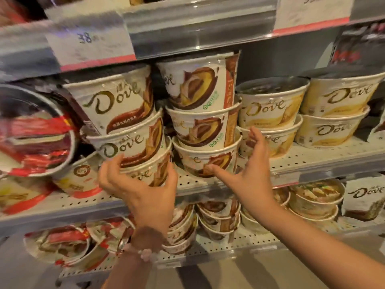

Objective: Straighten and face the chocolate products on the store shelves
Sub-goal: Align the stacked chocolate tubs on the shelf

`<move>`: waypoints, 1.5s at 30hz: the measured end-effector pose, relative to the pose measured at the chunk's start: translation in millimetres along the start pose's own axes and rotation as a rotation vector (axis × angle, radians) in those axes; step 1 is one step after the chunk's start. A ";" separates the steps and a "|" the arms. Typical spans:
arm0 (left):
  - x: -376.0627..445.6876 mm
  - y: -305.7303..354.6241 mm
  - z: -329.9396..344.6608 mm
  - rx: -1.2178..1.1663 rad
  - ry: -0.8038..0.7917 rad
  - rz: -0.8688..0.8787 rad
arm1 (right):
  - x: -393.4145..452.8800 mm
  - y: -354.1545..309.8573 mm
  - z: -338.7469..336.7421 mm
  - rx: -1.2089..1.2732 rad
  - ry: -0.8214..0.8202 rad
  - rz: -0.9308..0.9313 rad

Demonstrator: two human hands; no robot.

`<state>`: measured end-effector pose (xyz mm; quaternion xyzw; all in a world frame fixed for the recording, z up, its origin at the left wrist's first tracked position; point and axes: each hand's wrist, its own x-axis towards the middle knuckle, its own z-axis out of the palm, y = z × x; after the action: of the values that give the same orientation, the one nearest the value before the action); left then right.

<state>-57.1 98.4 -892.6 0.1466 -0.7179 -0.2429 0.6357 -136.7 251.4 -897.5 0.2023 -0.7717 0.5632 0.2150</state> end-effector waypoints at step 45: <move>-0.6 -67.2 -0.3 -0.025 -0.262 -0.348 | 9.5 23.1 44.9 0.001 -0.039 0.050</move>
<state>-63.4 42.3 -929.0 0.2274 -0.7552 -0.3749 0.4873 -162.0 214.4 -922.5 0.1938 -0.7804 0.5647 0.1857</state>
